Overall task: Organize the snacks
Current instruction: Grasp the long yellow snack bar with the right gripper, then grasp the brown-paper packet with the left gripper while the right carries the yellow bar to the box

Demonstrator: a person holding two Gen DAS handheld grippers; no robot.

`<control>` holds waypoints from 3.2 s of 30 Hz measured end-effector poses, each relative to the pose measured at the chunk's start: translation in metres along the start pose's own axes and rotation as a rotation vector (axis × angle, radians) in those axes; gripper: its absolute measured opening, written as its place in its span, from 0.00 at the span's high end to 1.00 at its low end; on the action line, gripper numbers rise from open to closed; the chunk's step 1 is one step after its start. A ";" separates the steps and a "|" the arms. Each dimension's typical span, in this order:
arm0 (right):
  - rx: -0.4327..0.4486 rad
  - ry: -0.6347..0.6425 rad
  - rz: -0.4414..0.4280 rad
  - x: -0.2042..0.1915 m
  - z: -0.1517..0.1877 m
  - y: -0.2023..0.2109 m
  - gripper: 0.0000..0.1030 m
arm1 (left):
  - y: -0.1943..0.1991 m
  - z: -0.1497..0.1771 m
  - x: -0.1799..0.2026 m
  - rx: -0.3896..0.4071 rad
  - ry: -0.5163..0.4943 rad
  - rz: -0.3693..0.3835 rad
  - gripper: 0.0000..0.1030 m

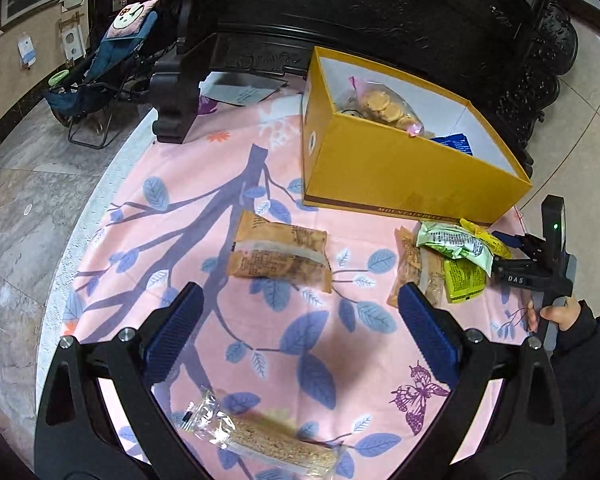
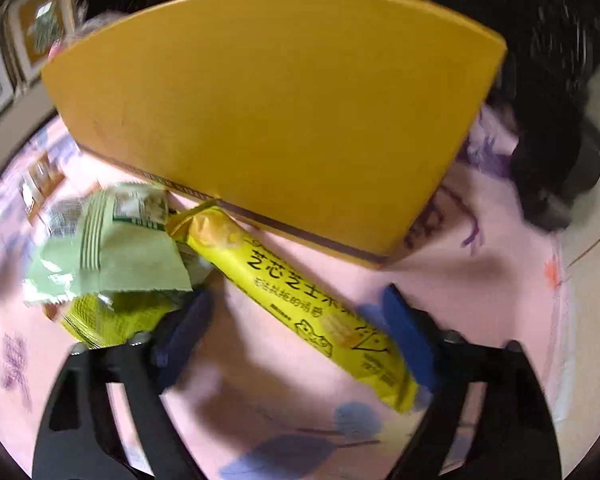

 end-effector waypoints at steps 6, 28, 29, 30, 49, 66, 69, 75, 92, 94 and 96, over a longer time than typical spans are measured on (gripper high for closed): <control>-0.047 -0.079 0.051 -0.023 0.012 0.022 0.68 | -0.009 0.005 -0.001 -0.015 0.011 0.001 0.04; -0.044 -0.291 -0.070 -0.030 0.015 0.024 0.66 | -0.110 -0.006 -0.030 -0.101 -0.015 -0.144 0.09; -0.039 -0.289 -0.066 -0.030 0.012 0.022 0.65 | -0.113 -0.005 -0.031 -0.111 -0.013 -0.145 0.10; -0.036 -0.282 -0.058 -0.032 0.010 0.021 0.62 | -0.115 -0.005 -0.031 -0.116 -0.007 -0.143 0.10; 0.050 -0.295 0.012 -0.042 0.033 0.080 0.79 | -0.095 0.012 -0.010 -0.096 0.009 -0.045 0.69; 0.122 -0.316 -0.026 -0.061 0.041 0.148 0.79 | -0.004 0.029 0.052 -0.008 -0.083 0.083 0.69; 0.129 -0.312 -0.026 -0.061 0.032 0.154 0.79 | 0.003 0.020 0.068 -0.004 -0.110 0.095 0.69; 0.130 -0.312 -0.060 -0.047 -0.033 0.155 0.79 | 0.006 -0.032 0.102 0.001 -0.162 0.099 0.69; 0.194 -0.396 0.020 0.009 -0.172 0.094 0.50 | -0.089 -0.181 0.126 0.014 -0.195 0.001 0.15; 0.220 -0.404 0.019 0.012 -0.166 0.102 0.37 | -0.076 -0.180 0.123 0.081 -0.198 -0.027 0.06; 0.220 -0.389 -0.007 0.010 -0.158 0.111 0.37 | -0.068 -0.174 0.121 0.074 -0.204 -0.031 0.06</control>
Point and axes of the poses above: each gripper's, at about its wrist camera, not at the fingertips, and y roughly against the way its jaws point, x to its right, z to its underside, the point moved 4 cm from there along -y, roughly the way its jaws point, and after that the axes turned 11 degrees about z, right-handed, at the moved point
